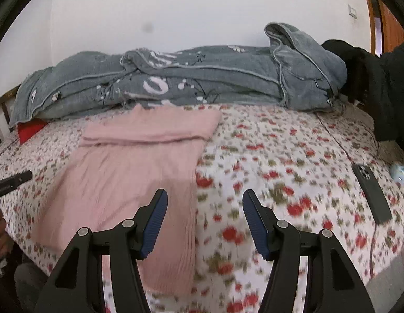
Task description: Fold small clothes
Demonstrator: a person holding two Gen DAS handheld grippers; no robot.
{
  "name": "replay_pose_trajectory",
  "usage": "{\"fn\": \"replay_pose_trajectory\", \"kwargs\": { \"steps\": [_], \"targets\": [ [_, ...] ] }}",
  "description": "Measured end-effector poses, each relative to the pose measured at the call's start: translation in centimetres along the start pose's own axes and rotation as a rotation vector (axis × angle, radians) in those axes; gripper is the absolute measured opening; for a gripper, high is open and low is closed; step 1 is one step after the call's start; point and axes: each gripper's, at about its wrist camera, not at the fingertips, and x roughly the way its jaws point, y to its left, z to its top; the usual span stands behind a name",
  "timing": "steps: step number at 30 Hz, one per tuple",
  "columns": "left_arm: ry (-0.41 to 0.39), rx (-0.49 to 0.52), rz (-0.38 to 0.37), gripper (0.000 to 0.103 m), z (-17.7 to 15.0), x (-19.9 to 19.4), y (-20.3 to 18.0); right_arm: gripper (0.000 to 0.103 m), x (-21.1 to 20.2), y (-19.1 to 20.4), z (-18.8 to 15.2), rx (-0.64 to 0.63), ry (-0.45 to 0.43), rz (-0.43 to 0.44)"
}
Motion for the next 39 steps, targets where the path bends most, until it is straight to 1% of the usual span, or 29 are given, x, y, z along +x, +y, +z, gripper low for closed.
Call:
{"fn": "replay_pose_trajectory", "kwargs": {
  "steps": [5,7,9,11,15,17,20,23,26,27,28,31,33,34,38,39],
  "targets": [
    [0.001,0.009,0.013,0.060,-1.4,-1.5,0.1,0.059,-1.5,0.5,-1.4,0.001,0.016,0.031],
    [0.012,0.010,0.009,0.060,-1.9,-1.5,0.1,0.060,-1.6,0.6,-1.9,0.004,0.024,0.046],
    [0.027,0.013,0.008,0.061,-2.5,-1.2,0.1,0.064,-1.3,0.8,-2.4,0.004,0.042,0.053],
    [0.045,0.015,0.003,0.061,-3.1,-0.8,0.1,0.064,-0.8,0.9,-3.1,0.002,0.063,0.057],
    [0.108,0.015,-0.053,0.061,-4.4,0.6,0.1,0.064,0.4,0.7,-4.2,0.014,0.087,0.075],
    [0.120,0.021,-0.074,0.061,-5.0,1.1,-0.1,0.064,1.1,0.6,-4.8,0.020,0.097,0.082],
    [0.147,0.020,-0.118,0.061,-6.0,2.0,-0.2,0.057,2.2,0.7,-5.4,0.028,0.133,0.106],
    [0.185,0.021,-0.162,0.061,-6.7,2.9,-0.5,0.057,3.0,1.2,-6.1,0.020,0.153,0.122],
    [0.198,0.039,-0.167,0.061,-7.1,3.6,-0.9,0.055,4.0,1.9,-6.9,0.008,0.180,0.127],
    [0.197,0.040,-0.165,0.061,-7.1,3.7,-1.0,0.052,4.3,2.1,-7.2,0.002,0.184,0.121],
    [0.198,0.037,-0.166,0.060,-7.1,3.8,-1.1,0.047,4.5,2.3,-7.3,-0.009,0.183,0.111],
    [0.199,0.023,-0.171,0.050,-7.0,3.9,-1.0,0.041,4.4,2.9,-7.6,-0.052,0.165,0.102],
    [0.201,0.003,-0.179,0.046,-7.0,3.8,-0.7,0.035,4.4,3.1,-7.6,-0.060,0.170,0.108],
    [0.205,-0.007,-0.183,0.041,-7.0,3.7,-0.6,0.033,4.4,3.1,-7.7,-0.058,0.173,0.115],
    [0.220,-0.042,-0.197,0.030,-7.2,3.6,-0.1,0.032,4.7,2.8,-7.7,-0.034,0.185,0.136],
    [0.224,-0.046,-0.197,0.028,-7.4,3.6,-0.1,0.032,4.8,2.8,-7.7,-0.028,0.189,0.139]
  ]
}}
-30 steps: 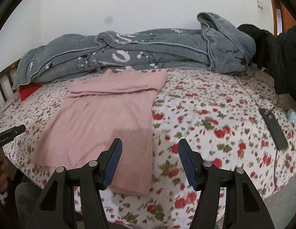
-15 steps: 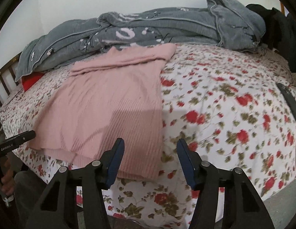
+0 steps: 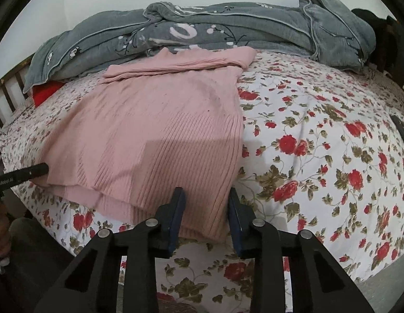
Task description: Fold small clothes
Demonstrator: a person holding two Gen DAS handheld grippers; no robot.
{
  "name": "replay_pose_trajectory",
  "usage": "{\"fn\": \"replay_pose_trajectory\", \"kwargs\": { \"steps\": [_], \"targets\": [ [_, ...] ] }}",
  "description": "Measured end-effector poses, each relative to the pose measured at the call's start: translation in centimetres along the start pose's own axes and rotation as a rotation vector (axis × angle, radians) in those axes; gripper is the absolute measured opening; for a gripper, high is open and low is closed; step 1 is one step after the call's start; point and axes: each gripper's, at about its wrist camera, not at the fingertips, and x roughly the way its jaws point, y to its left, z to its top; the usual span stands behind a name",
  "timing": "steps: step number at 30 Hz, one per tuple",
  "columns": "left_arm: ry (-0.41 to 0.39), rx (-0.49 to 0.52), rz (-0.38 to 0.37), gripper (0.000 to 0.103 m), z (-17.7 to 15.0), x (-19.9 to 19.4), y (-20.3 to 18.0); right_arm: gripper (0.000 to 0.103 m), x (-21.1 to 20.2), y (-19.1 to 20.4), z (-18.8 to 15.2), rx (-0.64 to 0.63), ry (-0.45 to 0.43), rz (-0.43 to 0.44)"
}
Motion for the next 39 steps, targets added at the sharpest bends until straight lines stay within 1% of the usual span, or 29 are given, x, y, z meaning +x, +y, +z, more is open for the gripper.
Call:
{"fn": "replay_pose_trajectory", "kwargs": {
  "steps": [3,4,5,6,7,8,9,11,15,19,23,27,29,33,39],
  "targets": [
    [-0.004,-0.021,-0.005,0.021,-0.2,-0.1,0.0,0.032,0.1,-0.1,0.1,0.005,0.011,0.005],
    [-0.005,-0.032,-0.012,0.017,-0.3,-0.1,0.0,0.031,0.1,-0.1,0.2,0.002,0.015,0.005],
    [-0.004,-0.042,-0.019,0.013,-0.3,0.0,0.0,0.028,0.0,-0.1,0.3,-0.003,0.021,0.008],
    [-0.004,-0.051,-0.021,0.012,-0.3,-0.1,0.0,0.020,-0.1,0.0,0.3,-0.007,0.027,0.013],
    [-0.007,-0.053,-0.020,0.010,-0.3,-0.1,-0.1,0.013,-0.1,0.0,0.4,-0.009,0.031,0.017],
    [-0.008,-0.052,-0.020,0.009,-0.3,-0.2,-0.2,0.013,-0.2,0.1,0.5,-0.008,0.031,0.018],
    [-0.010,-0.047,-0.018,0.009,-0.2,-0.3,-0.3,0.009,-0.3,0.1,0.5,-0.008,0.029,0.019],
    [-0.014,-0.045,-0.019,0.008,-0.1,-0.7,-0.2,0.006,-0.6,0.1,0.6,-0.007,0.017,0.022],
    [-0.037,-0.089,-0.049,0.008,0.7,-1.9,0.5,0.005,-1.6,0.3,1.1,-0.005,-0.011,0.040],
    [-0.067,-0.113,-0.074,0.008,1.5,-3.2,0.8,0.005,-3.1,0.0,2.1,0.023,-0.041,0.074],
    [-0.080,-0.136,-0.087,0.008,3.0,-4.2,0.6,0.005,-4.8,0.1,3.6,0.021,-0.070,0.055],
    [-0.119,-0.123,-0.096,0.008,4.9,-5.7,0.0,0.005,-6.6,-0.1,5.7,0.029,-0.113,0.070],
    [-0.124,-0.117,-0.099,0.008,5.7,-6.1,-0.3,0.005,-7.2,-0.3,6.7,0.043,-0.126,0.081],
    [-0.132,-0.119,-0.118,0.008,8.0,-6.5,-0.6,0.005,-7.5,-0.3,9.0,0.073,-0.140,0.111],
    [-0.172,-0.087,-0.101,0.008,11.9,-6.9,-1.5,0.005,-7.2,0.3,12.9,0.066,-0.170,0.136]
  ]
}}
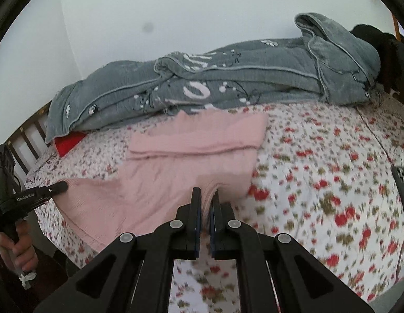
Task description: Fold small clothes
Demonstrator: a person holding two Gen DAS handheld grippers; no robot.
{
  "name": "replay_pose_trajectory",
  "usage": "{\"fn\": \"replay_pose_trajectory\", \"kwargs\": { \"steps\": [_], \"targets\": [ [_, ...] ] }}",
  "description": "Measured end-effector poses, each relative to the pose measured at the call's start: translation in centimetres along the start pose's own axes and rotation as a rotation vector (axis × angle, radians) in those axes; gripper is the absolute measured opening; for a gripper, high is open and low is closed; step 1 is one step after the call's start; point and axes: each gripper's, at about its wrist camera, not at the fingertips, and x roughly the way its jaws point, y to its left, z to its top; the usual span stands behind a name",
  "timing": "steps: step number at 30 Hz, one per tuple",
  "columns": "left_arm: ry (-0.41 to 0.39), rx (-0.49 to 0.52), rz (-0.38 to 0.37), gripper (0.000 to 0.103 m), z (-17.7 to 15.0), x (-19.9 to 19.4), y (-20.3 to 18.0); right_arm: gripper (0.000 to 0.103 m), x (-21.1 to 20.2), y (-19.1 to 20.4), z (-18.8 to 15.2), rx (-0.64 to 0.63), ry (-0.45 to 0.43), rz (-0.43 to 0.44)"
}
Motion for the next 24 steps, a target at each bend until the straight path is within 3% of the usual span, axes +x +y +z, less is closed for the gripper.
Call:
{"fn": "replay_pose_trajectory", "kwargs": {
  "steps": [8,24],
  "targets": [
    [-0.043,0.011,0.023,0.008,4.8,2.4,-0.7,0.005,2.7,-0.4,5.0,0.010,-0.030,0.015],
    [-0.057,-0.001,0.059,0.008,11.9,12.1,0.1,0.005,10.9,-3.5,11.7,0.086,-0.052,0.032]
  ]
}}
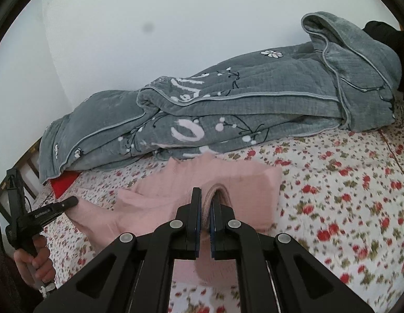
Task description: Fold small clothes
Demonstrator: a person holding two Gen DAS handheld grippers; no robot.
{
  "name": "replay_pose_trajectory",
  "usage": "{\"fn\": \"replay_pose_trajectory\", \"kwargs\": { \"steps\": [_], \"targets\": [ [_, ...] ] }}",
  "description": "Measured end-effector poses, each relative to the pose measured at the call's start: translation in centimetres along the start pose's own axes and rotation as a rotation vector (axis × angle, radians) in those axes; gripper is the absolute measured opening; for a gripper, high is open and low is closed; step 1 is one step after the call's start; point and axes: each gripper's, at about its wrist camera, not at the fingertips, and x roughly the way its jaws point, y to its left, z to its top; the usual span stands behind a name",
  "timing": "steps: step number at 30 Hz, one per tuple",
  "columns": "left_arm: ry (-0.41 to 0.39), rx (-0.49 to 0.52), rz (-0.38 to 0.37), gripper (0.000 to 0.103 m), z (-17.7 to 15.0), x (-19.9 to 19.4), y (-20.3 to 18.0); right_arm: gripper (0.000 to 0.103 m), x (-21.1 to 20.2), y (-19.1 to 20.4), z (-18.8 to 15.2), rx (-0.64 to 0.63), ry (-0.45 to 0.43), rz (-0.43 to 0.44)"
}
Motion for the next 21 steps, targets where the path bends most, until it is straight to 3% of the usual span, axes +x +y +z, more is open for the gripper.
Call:
{"fn": "replay_pose_trajectory", "kwargs": {
  "steps": [9,21],
  "targets": [
    [0.014,0.020,0.022,0.008,1.7,5.0,0.0,0.005,6.1,-0.8,1.2,-0.015,0.018,-0.003],
    [0.039,-0.026,0.039,0.008,5.4,12.8,0.7,0.009,15.4,-4.2,4.4,0.076,0.071,-0.040]
  ]
}}
